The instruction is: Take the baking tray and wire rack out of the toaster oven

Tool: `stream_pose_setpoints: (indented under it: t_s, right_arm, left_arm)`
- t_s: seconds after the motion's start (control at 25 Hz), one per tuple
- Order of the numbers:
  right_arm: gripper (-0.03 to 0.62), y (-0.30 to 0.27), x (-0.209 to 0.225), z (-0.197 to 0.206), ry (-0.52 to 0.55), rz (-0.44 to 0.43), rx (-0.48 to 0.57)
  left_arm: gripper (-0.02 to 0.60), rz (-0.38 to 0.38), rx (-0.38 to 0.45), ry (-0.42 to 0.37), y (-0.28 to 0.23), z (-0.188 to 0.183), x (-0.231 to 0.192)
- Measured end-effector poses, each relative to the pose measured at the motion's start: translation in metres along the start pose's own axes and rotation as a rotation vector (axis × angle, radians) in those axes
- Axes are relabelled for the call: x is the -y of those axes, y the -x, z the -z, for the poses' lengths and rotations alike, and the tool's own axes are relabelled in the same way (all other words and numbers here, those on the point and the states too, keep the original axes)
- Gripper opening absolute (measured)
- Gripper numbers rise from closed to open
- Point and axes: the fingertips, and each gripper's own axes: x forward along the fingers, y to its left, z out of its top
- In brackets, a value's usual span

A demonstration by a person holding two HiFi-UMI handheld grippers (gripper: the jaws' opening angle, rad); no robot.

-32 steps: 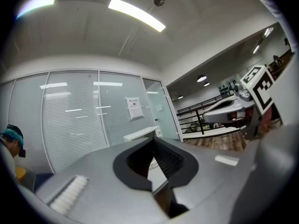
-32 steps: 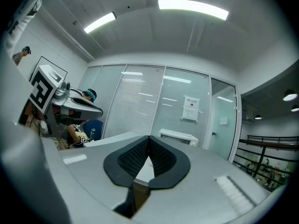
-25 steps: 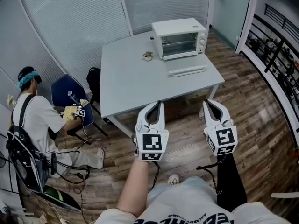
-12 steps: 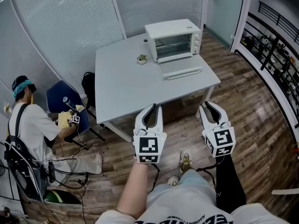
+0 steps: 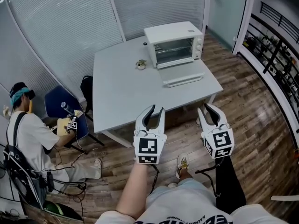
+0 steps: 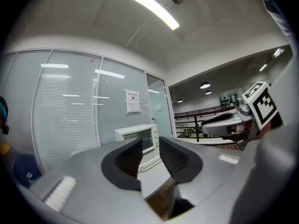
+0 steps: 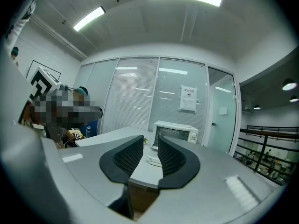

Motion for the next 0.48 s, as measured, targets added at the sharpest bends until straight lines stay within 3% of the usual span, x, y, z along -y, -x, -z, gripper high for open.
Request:
stream_pose_setpoints:
  t_s: [0.48]
  right_arm:
    - [0.077,-0.11,0.074,0.014,-0.019,-0.03,-0.007]
  left_arm:
    - [0.135,-0.021,-0.013,0.01,-0.12,0.005,-0.031]
